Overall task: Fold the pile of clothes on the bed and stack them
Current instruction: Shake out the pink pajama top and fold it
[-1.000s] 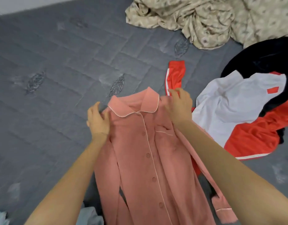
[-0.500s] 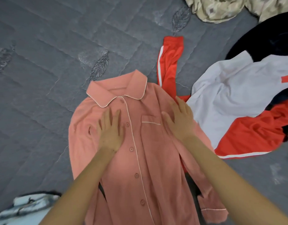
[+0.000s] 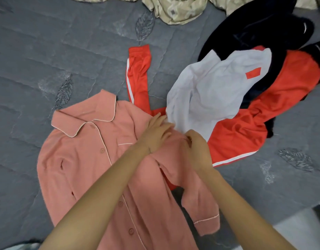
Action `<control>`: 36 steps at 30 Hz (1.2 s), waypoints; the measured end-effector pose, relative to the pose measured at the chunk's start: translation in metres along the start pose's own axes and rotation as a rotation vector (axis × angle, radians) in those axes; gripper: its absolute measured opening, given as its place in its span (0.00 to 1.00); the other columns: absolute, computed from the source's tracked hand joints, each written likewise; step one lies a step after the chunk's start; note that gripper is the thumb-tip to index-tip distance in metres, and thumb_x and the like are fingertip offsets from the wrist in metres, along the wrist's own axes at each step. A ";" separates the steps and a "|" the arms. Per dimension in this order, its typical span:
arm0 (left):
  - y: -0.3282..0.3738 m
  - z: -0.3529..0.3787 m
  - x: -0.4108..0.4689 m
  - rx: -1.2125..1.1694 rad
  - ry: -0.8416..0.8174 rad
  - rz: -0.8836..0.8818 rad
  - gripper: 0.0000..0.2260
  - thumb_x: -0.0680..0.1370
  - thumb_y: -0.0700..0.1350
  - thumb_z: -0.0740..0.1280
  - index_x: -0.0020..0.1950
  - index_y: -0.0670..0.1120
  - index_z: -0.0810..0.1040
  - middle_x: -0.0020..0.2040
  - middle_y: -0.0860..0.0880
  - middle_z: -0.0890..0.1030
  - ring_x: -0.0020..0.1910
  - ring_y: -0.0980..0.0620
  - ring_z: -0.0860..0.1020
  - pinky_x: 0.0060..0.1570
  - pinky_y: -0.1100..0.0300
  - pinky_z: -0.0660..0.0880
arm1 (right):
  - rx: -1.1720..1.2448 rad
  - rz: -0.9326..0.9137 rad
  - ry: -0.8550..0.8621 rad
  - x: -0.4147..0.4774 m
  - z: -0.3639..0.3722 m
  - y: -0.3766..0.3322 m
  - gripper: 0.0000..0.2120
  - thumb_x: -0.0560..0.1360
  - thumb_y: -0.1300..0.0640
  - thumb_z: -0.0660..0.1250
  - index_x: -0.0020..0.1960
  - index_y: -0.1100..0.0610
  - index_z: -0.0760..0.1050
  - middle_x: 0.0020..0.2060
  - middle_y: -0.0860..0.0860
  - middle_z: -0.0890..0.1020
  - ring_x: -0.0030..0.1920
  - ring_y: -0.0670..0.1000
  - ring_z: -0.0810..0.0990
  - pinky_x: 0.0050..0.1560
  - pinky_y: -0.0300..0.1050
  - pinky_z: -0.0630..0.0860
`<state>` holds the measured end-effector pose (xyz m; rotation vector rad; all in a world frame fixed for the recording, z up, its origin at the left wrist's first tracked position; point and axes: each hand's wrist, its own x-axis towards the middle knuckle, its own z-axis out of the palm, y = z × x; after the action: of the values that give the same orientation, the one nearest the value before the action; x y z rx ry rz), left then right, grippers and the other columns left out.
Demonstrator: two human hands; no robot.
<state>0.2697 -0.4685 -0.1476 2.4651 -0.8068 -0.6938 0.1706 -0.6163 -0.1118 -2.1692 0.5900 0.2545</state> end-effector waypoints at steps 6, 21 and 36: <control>0.028 -0.032 0.035 -0.236 0.231 -0.054 0.19 0.72 0.55 0.60 0.47 0.42 0.81 0.59 0.44 0.79 0.58 0.43 0.76 0.61 0.50 0.70 | 0.215 -0.018 0.021 0.042 -0.051 -0.009 0.03 0.76 0.61 0.66 0.44 0.60 0.75 0.35 0.50 0.77 0.35 0.48 0.72 0.38 0.40 0.68; 0.047 -0.050 0.078 -0.423 0.533 -0.342 0.05 0.72 0.41 0.66 0.46 0.44 0.80 0.45 0.48 0.81 0.47 0.46 0.77 0.56 0.53 0.73 | 0.294 0.259 -0.687 0.038 -0.114 0.060 0.04 0.75 0.62 0.69 0.42 0.59 0.80 0.35 0.49 0.76 0.34 0.41 0.74 0.37 0.34 0.70; 0.092 -0.035 -0.011 -0.981 0.456 -0.202 0.12 0.75 0.52 0.67 0.58 0.55 0.70 0.55 0.53 0.76 0.54 0.58 0.74 0.57 0.62 0.70 | 0.869 0.296 -0.474 0.073 -0.102 -0.056 0.08 0.81 0.57 0.57 0.56 0.53 0.75 0.43 0.51 0.77 0.42 0.50 0.75 0.41 0.43 0.70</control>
<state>0.2448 -0.5195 -0.0660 1.6807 0.0059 -0.4061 0.2594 -0.6909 -0.0375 -1.1306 0.5945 0.5362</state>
